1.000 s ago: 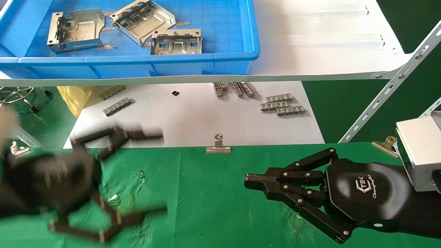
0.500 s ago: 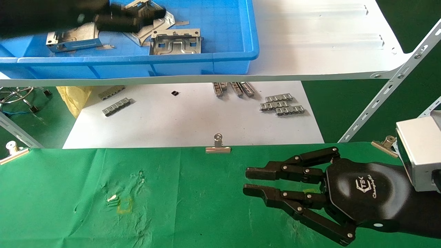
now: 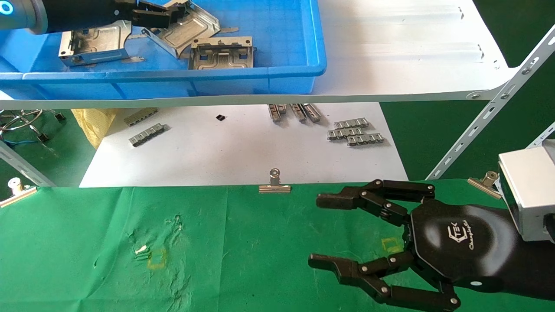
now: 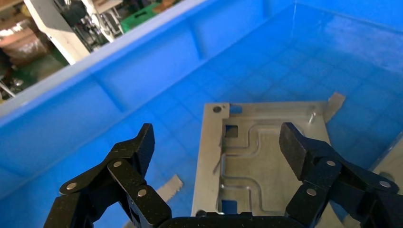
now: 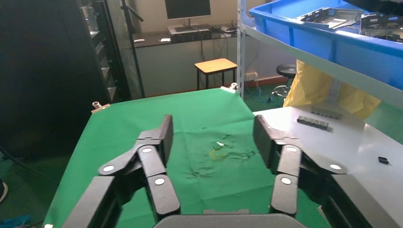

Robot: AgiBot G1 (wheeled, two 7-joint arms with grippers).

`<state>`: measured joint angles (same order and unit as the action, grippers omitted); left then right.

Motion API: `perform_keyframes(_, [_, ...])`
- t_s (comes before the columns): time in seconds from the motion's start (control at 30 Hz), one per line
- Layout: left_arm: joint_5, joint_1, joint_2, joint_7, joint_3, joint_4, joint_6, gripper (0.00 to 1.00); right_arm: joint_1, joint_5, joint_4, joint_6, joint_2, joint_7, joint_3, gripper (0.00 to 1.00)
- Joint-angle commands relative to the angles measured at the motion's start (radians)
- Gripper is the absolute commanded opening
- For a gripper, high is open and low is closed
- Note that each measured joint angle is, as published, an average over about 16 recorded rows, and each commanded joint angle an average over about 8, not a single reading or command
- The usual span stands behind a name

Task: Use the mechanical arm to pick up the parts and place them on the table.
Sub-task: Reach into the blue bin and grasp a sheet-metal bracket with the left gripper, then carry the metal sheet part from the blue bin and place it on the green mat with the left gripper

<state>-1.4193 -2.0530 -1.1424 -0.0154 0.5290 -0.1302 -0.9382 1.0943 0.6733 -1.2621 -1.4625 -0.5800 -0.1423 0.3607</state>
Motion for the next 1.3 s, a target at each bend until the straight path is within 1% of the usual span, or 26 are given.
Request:
perform_keyframes(0.03, [-0.010, -0.015, -0.012, -0.006, 0.006, 0.037, 0.006, 0.00, 0.000, 0.000, 0.000, 0.000, 0.000, 0.000, 0.000, 1.00])
perform_keyframes(0.4, [-0.003, -0.022, -0.025, -0.023, 0.000, 0.106, 0.064, 0.00, 0.000, 0.000, 0.000, 0.000, 0.000, 0.000, 0.000, 1.00])
perform_keyframes(0.73, [0.016, -0.007, -0.029, -0.007, -0.013, 0.135, 0.104, 0.00, 0.000, 0.000, 0.000, 0.000, 0.000, 0.000, 0.000, 1.00])
perform_keyframes(1.07, [0.020, -0.006, -0.030, -0.009, -0.016, 0.129, 0.116, 0.00, 0.000, 0.000, 0.000, 0.000, 0.000, 0.000, 0.000, 1.00])
perform_keyframes(1.3, [0.042, -0.006, -0.023, -0.023, -0.031, 0.116, 0.102, 0.00, 0.000, 0.000, 0.000, 0.000, 0.000, 0.000, 0.000, 1.00])
